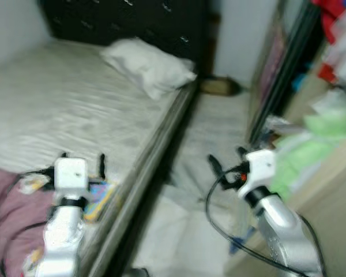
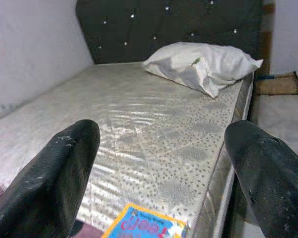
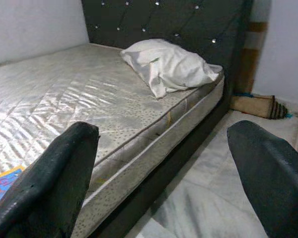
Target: Clean up the room
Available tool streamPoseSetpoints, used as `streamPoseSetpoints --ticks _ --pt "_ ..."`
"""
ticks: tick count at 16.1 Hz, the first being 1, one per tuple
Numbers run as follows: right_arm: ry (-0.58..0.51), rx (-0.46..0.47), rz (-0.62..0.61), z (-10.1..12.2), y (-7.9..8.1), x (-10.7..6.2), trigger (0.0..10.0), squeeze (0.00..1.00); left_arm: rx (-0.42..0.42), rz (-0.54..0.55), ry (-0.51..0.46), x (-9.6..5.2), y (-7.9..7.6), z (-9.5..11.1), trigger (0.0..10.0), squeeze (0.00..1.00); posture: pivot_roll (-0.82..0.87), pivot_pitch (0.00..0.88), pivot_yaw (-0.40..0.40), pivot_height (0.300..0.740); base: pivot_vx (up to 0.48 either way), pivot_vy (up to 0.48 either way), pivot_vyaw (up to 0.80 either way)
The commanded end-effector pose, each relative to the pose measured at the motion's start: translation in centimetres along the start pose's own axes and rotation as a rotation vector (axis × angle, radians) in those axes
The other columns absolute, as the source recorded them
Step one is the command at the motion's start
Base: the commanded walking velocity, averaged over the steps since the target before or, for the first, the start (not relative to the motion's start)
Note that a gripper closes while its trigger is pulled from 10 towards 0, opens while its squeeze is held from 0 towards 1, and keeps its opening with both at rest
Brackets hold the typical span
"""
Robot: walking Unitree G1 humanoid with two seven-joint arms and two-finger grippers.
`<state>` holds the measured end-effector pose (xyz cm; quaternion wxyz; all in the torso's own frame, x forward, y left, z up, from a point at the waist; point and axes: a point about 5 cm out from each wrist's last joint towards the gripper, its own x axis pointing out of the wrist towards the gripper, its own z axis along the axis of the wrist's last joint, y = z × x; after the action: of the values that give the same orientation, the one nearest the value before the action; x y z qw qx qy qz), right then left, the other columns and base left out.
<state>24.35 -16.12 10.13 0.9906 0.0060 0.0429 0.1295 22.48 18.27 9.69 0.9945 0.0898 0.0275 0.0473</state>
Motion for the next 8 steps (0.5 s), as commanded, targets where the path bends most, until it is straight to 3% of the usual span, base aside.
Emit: streamPoseSetpoints --ticks 1,8 --pt "-0.019 -0.007 -0.015 0.18 0.29 0.37 10.0 0.00 0.021 0.010 -0.014 0.57 0.42 0.35 10.0 0.00 -0.02 0.000 0.005 0.740 0.000 0.000 0.79" --pt "-0.039 -0.009 0.022 -0.05 1.06 0.75 10.0 0.00 -0.007 -0.018 -0.020 0.75 -0.16 0.47 10.0 0.00 -0.02 0.000 0.005 0.740 0.000 0.000 0.77"
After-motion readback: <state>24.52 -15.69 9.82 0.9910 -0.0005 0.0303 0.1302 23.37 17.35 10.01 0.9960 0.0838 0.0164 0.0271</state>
